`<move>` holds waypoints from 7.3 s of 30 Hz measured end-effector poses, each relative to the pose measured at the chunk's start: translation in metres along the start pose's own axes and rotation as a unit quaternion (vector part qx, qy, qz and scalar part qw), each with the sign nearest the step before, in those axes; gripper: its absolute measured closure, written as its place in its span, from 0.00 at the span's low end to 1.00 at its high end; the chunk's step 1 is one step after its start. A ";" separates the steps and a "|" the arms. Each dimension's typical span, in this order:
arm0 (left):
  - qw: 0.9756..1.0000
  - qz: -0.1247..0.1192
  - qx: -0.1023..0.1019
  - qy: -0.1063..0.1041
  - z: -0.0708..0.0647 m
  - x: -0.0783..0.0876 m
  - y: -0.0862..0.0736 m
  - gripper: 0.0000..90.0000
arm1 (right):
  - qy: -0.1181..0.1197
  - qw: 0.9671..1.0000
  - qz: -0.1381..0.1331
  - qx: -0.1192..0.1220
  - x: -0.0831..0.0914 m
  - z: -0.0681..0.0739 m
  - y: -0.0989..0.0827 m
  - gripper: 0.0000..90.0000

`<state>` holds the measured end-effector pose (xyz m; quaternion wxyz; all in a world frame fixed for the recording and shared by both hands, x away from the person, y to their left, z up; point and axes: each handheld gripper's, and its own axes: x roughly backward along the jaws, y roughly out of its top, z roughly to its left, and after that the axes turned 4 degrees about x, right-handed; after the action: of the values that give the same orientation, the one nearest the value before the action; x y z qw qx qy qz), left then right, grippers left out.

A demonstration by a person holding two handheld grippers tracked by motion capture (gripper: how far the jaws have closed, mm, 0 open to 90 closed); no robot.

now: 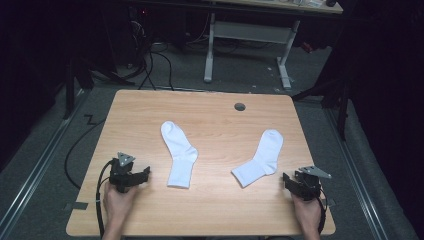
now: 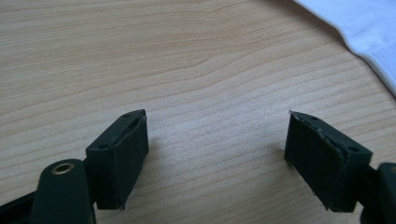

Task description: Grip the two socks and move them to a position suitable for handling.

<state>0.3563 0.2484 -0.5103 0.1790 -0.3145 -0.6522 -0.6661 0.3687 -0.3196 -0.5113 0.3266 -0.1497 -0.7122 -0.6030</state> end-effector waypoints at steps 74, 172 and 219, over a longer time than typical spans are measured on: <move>1.000 0.000 -0.003 -0.002 -0.001 0.001 -0.001 0.25 | 0.028 0.999 0.026 0.008 -0.056 0.033 0.072 0.70; 1.000 0.000 -0.005 -0.004 -0.002 0.001 -0.001 0.25 | 0.202 0.954 -0.089 0.202 -0.018 0.156 0.129 0.97; 0.986 0.004 -0.079 -0.145 -0.091 -0.017 0.084 0.40 | 0.241 0.943 -0.003 0.230 -0.044 0.168 0.069 0.95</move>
<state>0.4060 0.1490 -0.4534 0.0597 -0.4237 -0.6150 -0.6623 0.3959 -0.1353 -0.4972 0.5126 0.0816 -0.7319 -0.4414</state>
